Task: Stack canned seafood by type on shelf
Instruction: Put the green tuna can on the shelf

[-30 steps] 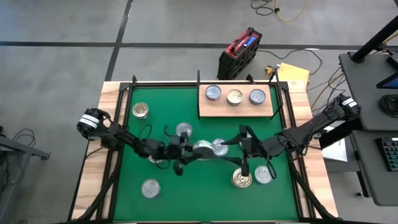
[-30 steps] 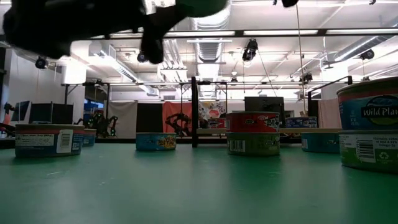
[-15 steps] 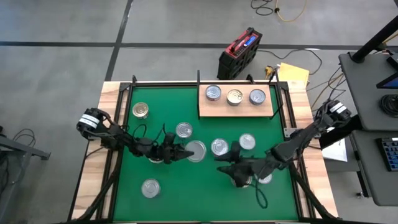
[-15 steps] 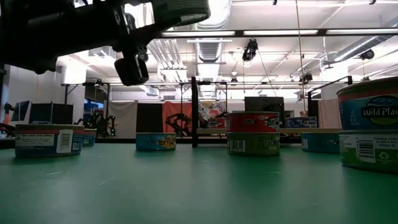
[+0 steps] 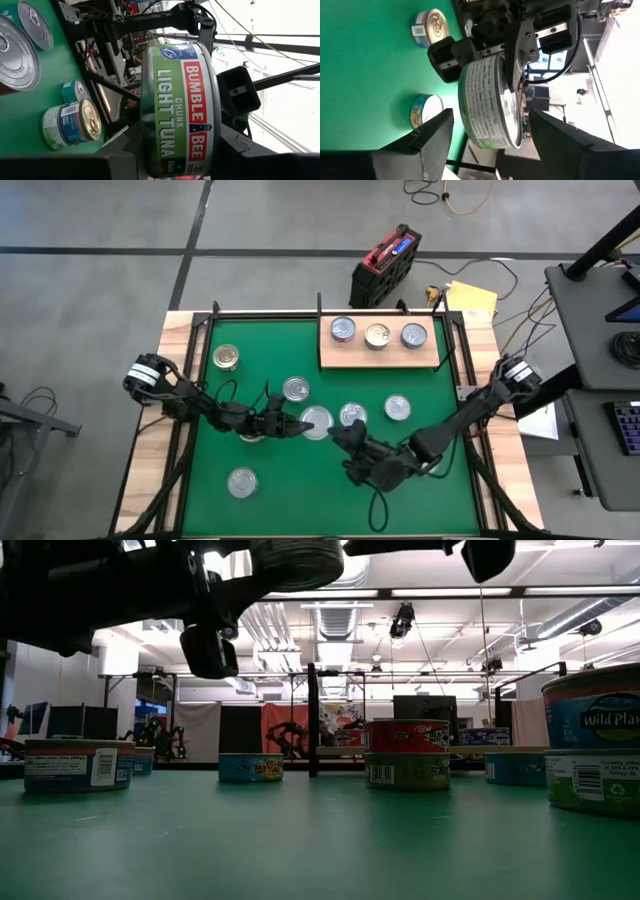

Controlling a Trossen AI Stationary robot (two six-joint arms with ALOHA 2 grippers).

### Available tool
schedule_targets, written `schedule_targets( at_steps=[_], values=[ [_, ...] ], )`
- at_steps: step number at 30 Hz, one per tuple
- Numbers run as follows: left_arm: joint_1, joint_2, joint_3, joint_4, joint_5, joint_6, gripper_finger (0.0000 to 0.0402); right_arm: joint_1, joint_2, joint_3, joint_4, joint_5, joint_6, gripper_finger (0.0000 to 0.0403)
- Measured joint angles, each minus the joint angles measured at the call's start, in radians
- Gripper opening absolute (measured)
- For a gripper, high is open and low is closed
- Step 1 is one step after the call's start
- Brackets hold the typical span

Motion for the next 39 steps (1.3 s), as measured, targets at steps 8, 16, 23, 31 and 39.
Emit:
schedule_targets(
  at_steps=[8,16,23,31,39],
  values=[
    [0.000,0.000,0.017,0.000,0.006,0.002,0.0121,-0.001,0.039,0.029,-0.009,0.019,-0.066,0.0233],
    [0.000,0.001,0.045,-0.036,0.027,0.010,0.0121,-0.010,0.039,0.028,-0.008,0.021,-0.088,0.0208],
    [-0.001,0.001,0.084,-0.096,0.038,0.022,0.0121,-0.026,0.039,0.024,-0.009,0.048,-0.099,0.0190],
    [-0.002,0.001,0.087,-0.096,0.062,0.148,0.0233,-0.024,0.039,0.021,-0.013,0.065,-0.098,0.0131],
    [0.000,0.000,0.085,-0.090,0.108,0.294,0.0281,-0.022,0.009,0.020,-0.054,0.069,-0.004,0.0131]
  ],
)
